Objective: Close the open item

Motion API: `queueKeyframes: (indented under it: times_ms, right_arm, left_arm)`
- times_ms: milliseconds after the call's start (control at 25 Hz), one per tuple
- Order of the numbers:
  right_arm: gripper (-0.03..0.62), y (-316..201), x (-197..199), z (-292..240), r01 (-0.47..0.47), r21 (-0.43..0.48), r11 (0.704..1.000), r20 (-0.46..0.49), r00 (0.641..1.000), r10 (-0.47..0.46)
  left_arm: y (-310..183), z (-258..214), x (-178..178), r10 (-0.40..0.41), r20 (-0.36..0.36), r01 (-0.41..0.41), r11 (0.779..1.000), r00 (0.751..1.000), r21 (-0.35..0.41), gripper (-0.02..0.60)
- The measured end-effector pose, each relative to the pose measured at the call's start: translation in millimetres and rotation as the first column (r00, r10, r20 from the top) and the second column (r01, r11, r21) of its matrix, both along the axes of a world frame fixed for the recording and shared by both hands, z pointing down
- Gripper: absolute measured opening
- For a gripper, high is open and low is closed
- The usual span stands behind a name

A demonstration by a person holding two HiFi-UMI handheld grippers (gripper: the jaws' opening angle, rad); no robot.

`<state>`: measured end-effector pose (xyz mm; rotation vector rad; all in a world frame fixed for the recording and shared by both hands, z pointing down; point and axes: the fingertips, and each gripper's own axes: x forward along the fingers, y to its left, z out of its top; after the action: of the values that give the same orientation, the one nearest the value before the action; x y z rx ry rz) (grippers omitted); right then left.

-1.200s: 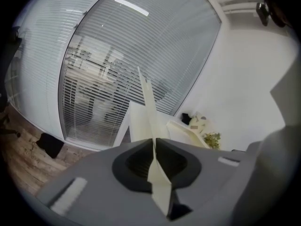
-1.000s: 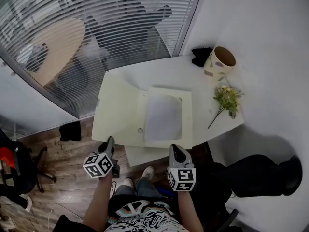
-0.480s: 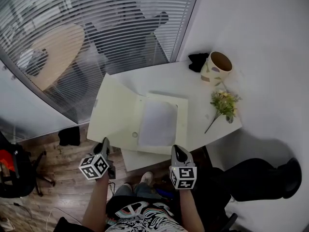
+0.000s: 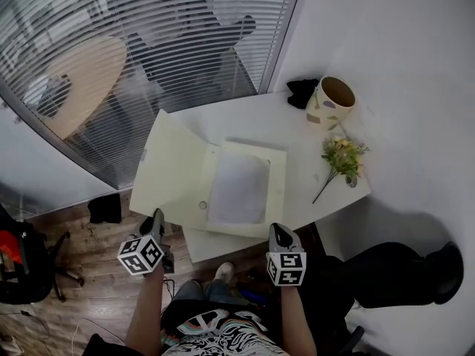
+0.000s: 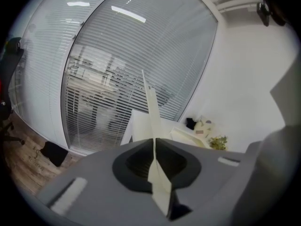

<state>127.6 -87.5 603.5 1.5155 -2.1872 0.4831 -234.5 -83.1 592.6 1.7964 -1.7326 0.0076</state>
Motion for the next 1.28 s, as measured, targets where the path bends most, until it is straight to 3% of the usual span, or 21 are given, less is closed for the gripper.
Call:
queueKeyframes:
  times_ms: [720,1280]
  right_arm:
    - [-0.002,10.2,-0.3,31.5,0.008,-0.11,0.994,0.038,0.999,-0.004]
    - [-0.002,8.7,5.1,27.3,0.01,-0.11,0.994,0.02,1.0,-0.007]
  left_arm:
    - [-10.3,-28.3,35.9,0.086,0.106,-0.094,0.992,0.991,0.08,0.064]
    - [-24.5,-41.4,54.7,0.156,0.185,-0.174,0.981,0.97,0.089,0.064]
